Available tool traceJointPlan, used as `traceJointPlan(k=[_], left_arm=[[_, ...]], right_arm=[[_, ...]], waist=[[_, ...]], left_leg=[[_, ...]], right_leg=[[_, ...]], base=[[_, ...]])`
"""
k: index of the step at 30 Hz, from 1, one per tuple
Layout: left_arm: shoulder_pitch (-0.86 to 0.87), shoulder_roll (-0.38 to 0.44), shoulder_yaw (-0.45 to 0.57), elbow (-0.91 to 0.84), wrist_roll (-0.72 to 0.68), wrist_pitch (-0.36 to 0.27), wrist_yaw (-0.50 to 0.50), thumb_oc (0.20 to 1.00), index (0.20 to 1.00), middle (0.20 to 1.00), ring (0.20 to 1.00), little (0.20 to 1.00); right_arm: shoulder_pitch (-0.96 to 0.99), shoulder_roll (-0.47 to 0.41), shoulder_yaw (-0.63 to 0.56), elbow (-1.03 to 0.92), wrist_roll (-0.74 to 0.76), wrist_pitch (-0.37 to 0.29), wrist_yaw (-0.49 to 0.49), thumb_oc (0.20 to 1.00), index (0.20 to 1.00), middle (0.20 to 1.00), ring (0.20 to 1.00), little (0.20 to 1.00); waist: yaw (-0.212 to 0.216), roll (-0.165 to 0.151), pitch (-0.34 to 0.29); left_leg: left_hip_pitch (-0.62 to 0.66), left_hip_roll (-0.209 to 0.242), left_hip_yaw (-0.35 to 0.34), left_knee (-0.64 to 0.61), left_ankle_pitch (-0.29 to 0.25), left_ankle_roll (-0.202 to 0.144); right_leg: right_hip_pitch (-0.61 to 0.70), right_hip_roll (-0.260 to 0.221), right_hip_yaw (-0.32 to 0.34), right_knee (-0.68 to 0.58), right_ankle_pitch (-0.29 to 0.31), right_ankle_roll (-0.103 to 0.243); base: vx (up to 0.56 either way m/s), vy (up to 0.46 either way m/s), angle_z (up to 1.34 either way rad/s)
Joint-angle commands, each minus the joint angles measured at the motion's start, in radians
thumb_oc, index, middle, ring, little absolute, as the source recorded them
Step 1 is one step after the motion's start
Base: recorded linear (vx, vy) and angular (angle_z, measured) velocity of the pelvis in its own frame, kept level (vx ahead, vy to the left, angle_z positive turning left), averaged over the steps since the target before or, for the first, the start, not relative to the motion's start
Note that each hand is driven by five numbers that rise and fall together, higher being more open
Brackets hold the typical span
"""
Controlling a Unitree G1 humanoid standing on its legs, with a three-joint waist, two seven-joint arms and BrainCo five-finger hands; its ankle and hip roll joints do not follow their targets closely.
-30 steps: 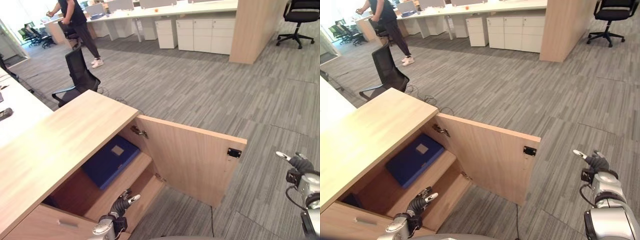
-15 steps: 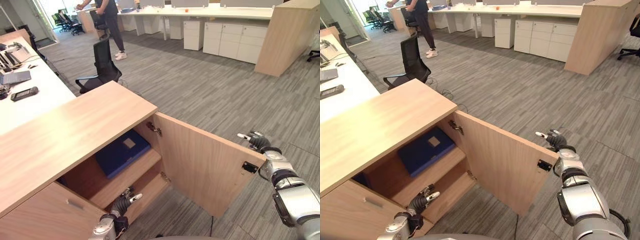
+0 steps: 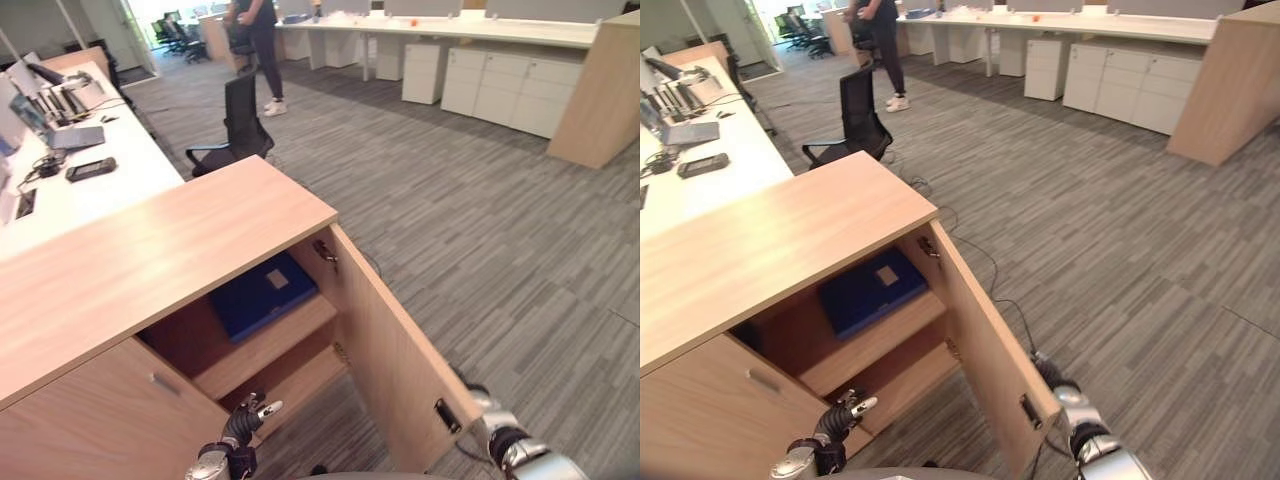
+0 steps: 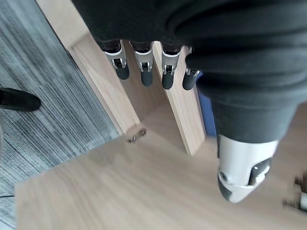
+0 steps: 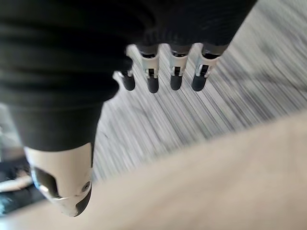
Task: Put the empty folder in the office cabinet
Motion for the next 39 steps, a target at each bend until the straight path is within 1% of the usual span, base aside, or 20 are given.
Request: traceJointPlan(k=[1,6,9,15,16,17,18,19,20,21,22,24,25,28,32,33,35,36,37,39], left_arm=[[-0.09,0.034,0.048,0.029,0.011,-0.039,0.021,1.0,1.0,1.0,1.0,1.0],[-0.085,0.026,0.088,0.048,-0.003,-0.04,0.035,1.0,1.0,1.0,1.0,1.0],[-0.089,0.021,0.096,0.07,-0.014,-0.041,0.044,1.0,1.0,1.0,1.0,1.0],[-0.11,0.0,0.119,0.14,-0.058,-0.045,0.079,1.0,1.0,1.0,1.0,1.0],[-0.108,-0.005,0.121,0.14,-0.068,-0.045,0.086,1.0,1.0,1.0,1.0,1.0],[-0.109,-0.017,0.127,0.164,-0.072,-0.034,0.089,1.0,1.0,1.0,1.0,1.0],[-0.111,-0.018,0.128,0.164,-0.072,-0.034,0.089,1.0,1.0,1.0,1.0,1.0],[-0.1,-0.018,0.132,0.175,-0.074,-0.022,0.083,1.0,1.0,1.0,1.0,1.0],[-0.098,-0.017,0.137,0.175,-0.074,-0.021,0.081,1.0,1.0,1.0,1.0,1.0],[-0.092,-0.013,0.142,0.184,-0.07,-0.017,0.081,1.0,1.0,1.0,1.0,1.0],[-0.082,-0.01,0.144,0.18,-0.068,-0.015,0.079,1.0,1.0,1.0,1.0,1.0],[-0.066,-0.001,0.143,0.192,-0.052,-0.009,0.072,1.0,1.0,1.0,1.0,1.0],[-0.053,0.005,0.148,0.21,-0.027,0.003,0.066,1.0,1.0,1.0,1.0,1.0],[-0.048,0.018,0.149,0.207,-0.015,0.007,0.065,1.0,1.0,1.0,1.0,1.0],[-0.051,0.044,0.151,0.223,0.017,0.016,0.054,1.0,1.0,1.0,1.0,1.0],[-0.051,0.057,0.148,0.213,0.029,0.018,0.05,1.0,1.0,1.0,1.0,1.0],[-0.047,0.071,0.147,0.204,0.041,0.023,0.046,1.0,1.0,1.0,1.0,1.0],[-0.048,0.071,0.147,0.204,0.041,0.023,0.046,1.0,1.0,1.0,1.0,1.0],[-0.051,0.076,0.144,0.2,0.041,0.022,0.046,1.0,1.0,1.0,1.0,1.0],[-0.06,0.09,0.136,0.203,0.058,0.017,0.043,1.0,1.0,1.0,1.0,1.0]], right_arm=[[-0.005,0.02,0.017,-0.081,-0.056,-0.042,0.038,1.0,1.0,1.0,1.0,1.0],[0.117,0.012,0.09,-0.253,-0.112,-0.039,0.082,1.0,1.0,1.0,1.0,1.0],[0.119,0.017,0.108,-0.284,-0.098,-0.041,0.088,1.0,1.0,1.0,1.0,1.0],[0.062,0.052,0.2,-0.358,-0.031,-0.05,0.103,1.0,1.0,1.0,1.0,1.0],[0.046,0.052,0.214,-0.372,-0.02,-0.054,0.101,1.0,1.0,1.0,1.0,1.0],[0.02,0.046,0.234,-0.398,-0.005,-0.058,0.098,1.0,1.0,1.0,1.0,1.0],[0.019,0.045,0.234,-0.398,-0.004,-0.058,0.098,1.0,1.0,1.0,1.0,1.0],[-0.001,0.047,0.238,-0.414,0.008,-0.053,0.094,1.0,1.0,1.0,1.0,1.0],[-0.001,0.048,0.242,-0.415,0.01,-0.051,0.093,1.0,1.0,1.0,1.0,1.0],[-0.019,0.044,0.24,-0.426,0.007,-0.049,0.09,1.0,1.0,1.0,1.0,1.0],[-0.024,0.042,0.237,-0.435,0.004,-0.043,0.086,1.0,1.0,1.0,1.0,1.0],[-0.035,0.038,0.224,-0.444,0.004,-0.04,0.084,1.0,1.0,1.0,1.0,1.0],[-0.044,0.035,0.19,-0.466,0.017,-0.04,0.074,1.0,1.0,1.0,1.0,1.0],[-0.057,0.042,0.16,-0.442,0.027,-0.047,0.056,1.0,1.0,1.0,1.0,1.0],[-0.098,0.055,0.092,-0.392,0.053,-0.057,0.021,1.0,1.0,1.0,1.0,1.0],[-0.117,0.055,0.055,-0.373,0.061,-0.06,0.011,1.0,1.0,1.0,1.0,1.0],[-0.15,0.044,0.023,-0.331,0.045,-0.055,-0.002,1.0,1.0,1.0,1.0,1.0],[-0.153,0.045,0.021,-0.328,0.045,-0.055,-0.001,1.0,1.0,1.0,1.0,1.0],[-0.164,0.04,0.008,-0.32,0.045,-0.054,-0.007,1.0,1.0,1.0,1.0,1.0],[-0.183,0.032,-0.025,-0.292,0.057,-0.06,-0.022,1.0,1.0,1.0,1.0,1.0]], waist=[[0.012,-0.092,0.046],[0.013,-0.091,0.055],[0.016,-0.088,0.06],[0.052,-0.076,0.096],[0.057,-0.08,0.109],[0.034,-0.09,0.125],[0.035,-0.09,0.123],[0.006,-0.099,0.115],[0.007,-0.099,0.12],[0.005,-0.099,0.118],[0.006,-0.099,0.116],[0.009,-0.093,0.095],[0.022,-0.092,0.067],[0.042,-0.105,0.06],[0.081,-0.13,0.064],[0.093,-0.133,0.073],[0.095,-0.128,0.084],[0.096,-0.129,0.086],[0.095,-0.121,0.094],[0.091,-0.109,0.099]], left_leg=[[0.031,0.011,0.02,0.008,-0.039,-0.065],[0.011,0.014,-0.007,0.01,-0.018,-0.083],[0.001,0.016,-0.014,0.012,-0.008,-0.092],[-0.078,0.029,0.002,0.052,0.028,-0.125],[-0.105,0.039,0.033,0.09,0.03,-0.125],[-0.116,0.107,0.23,0.144,0.033,-0.105],[-0.12,0.107,0.232,0.145,0.034,-0.103],[-0.088,0.184,0.426,0.189,0.018,-0.108],[-0.083,0.189,0.431,0.198,0.009,-0.111],[-0.076,0.224,0.487,0.244,0.012,-0.117],[-0.077,0.233,0.489,0.274,0.008,-0.121],[-0.041,0.207,0.476,0.23,-0.027,-0.12],[-0.015,0.168,0.458,0.167,-0.045,-0.099],[-0.014,0.131,0.422,0.133,-0.047,-0.081],[-0.01,0.086,0.382,0.113,-0.075,-0.034],[-0.001,0.063,0.369,0.105,-0.097,-0.006],[0.02,0.034,0.351,0.084,-0.113,0.02],[0.021,0.03,0.352,0.082,-0.114,0.023],[0.011,0.029,0.356,0.081,-0.095,0.038],[0.031,0.033,0.334,0.055,-0.094,0.043]], right_leg=[[0.019,-0.092,-0.024,0.002,-0.054,0.087],[0.019,-0.088,-0.053,0.002,-0.061,0.08],[0.018,-0.087,-0.063,0.002,-0.063,0.078],[0.005,-0.099,-0.114,0.002,-0.065,0.08],[0.004,-0.107,-0.124,0.002,-0.06,0.081],[0.005,-0.128,-0.181,0.002,-0.055,0.077],[0.0,-0.128,-0.18,0.002,-0.051,0.077],[0.012,-0.135,-0.234,0.006,-0.074,0.071],[0.016,-0.133,-0.228,0.007,-0.08,0.069],[0.027,-0.132,-0.263,0.009,-0.08,0.06],[0.035,-0.133,-0.28,0.011,-0.077,0.055],[0.048,-0.139,-0.324,0.015,-0.067,0.053],[0.058,-0.141,-0.354,0.023,-0.052,0.06],[0.057,-0.158,-0.373,0.058,-0.052,0.067],[0.03,-0.201,-0.389,0.182,-0.061,0.091],[-0.019,-0.255,-0.384,0.305,-0.048,0.125],[-0.075,-0.325,-0.356,0.442,0.026,0.187],[-0.079,-0.331,-0.352,0.449,0.026,0.188],[-0.118,-0.341,-0.331,0.504,0.076,0.193],[-0.17,-0.31,-0.227,0.549,0.067,0.207]], base=[[-0.01,-0.037,0.36],[-0.03,-0.044,0.15],[-0.04,-0.018,0.25],[-0.09,0.005,0.37],[-0.19,0.067,0.62],[-0.17,0.062,0.73],[-0.17,0.055,1.07],[-0.06,0.004,1.28],[-0.1,0.038,1.17],[-0.05,0.046,1.22],[-0.07,0.09,0.9],[0.05,0.148,0.82],[0.1,0.182,0.97],[0.08,0.159,1.18],[0.06,0.196,0.6],[0.06,0.302,0.51],[0.06,0.26,0.4],[-0.03,0.151,0.47],[-0.05,0.103,0.5],[0.0,0.102,0.24]])
